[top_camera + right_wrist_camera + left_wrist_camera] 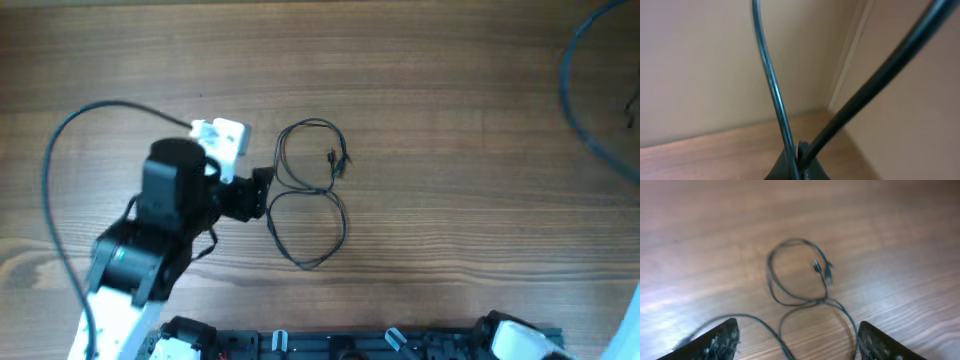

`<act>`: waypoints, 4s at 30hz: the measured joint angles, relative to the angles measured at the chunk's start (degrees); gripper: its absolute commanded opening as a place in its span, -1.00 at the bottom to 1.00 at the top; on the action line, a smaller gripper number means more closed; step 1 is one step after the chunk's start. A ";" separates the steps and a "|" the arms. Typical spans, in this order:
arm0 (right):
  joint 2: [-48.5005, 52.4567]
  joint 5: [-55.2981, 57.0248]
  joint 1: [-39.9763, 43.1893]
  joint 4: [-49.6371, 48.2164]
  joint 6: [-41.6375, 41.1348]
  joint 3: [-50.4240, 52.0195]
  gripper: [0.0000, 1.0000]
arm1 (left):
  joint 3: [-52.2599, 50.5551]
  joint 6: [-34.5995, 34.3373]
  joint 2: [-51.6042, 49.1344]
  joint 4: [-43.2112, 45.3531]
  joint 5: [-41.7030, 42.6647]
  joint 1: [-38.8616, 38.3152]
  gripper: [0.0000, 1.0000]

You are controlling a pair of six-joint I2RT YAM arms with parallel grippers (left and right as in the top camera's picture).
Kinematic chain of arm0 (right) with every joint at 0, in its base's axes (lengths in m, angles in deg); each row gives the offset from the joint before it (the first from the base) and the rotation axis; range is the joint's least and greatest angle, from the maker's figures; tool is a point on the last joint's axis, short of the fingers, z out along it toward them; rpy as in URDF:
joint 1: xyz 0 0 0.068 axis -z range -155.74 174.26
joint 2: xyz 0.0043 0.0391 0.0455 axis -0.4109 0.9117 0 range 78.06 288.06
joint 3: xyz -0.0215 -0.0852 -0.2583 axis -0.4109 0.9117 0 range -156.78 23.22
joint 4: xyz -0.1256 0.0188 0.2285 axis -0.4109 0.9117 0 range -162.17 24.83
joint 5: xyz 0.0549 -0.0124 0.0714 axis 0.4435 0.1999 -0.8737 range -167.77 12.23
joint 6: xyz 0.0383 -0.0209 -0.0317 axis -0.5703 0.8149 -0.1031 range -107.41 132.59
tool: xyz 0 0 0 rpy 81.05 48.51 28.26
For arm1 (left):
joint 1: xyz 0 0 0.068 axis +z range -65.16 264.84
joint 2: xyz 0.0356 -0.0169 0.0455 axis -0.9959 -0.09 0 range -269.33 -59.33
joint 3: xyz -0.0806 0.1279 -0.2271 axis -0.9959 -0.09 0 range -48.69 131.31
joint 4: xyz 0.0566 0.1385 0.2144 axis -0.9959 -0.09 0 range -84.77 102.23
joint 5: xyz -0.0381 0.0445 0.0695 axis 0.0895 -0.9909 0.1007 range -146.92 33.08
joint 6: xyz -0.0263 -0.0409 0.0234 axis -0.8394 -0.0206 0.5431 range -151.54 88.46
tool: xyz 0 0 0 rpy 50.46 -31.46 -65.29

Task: Untangle cables

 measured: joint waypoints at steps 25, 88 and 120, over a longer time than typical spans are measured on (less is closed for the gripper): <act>40.11 -18.62 37.05 7.04 -32.11 0.44 0.99 | 0.02 0.04 -18.21 1.03 7.69 0.00 0.48; 38.69 -18.88 -59.91 3.26 -21.07 22.82 -0.04 | 0.02 -16.68 -21.44 3.17 -5.73 16.24 1.00; 19.85 -6.84 -59.98 5.22 -17.31 2.32 -0.92 | 0.02 -13.16 -21.44 2.10 7.87 16.22 0.88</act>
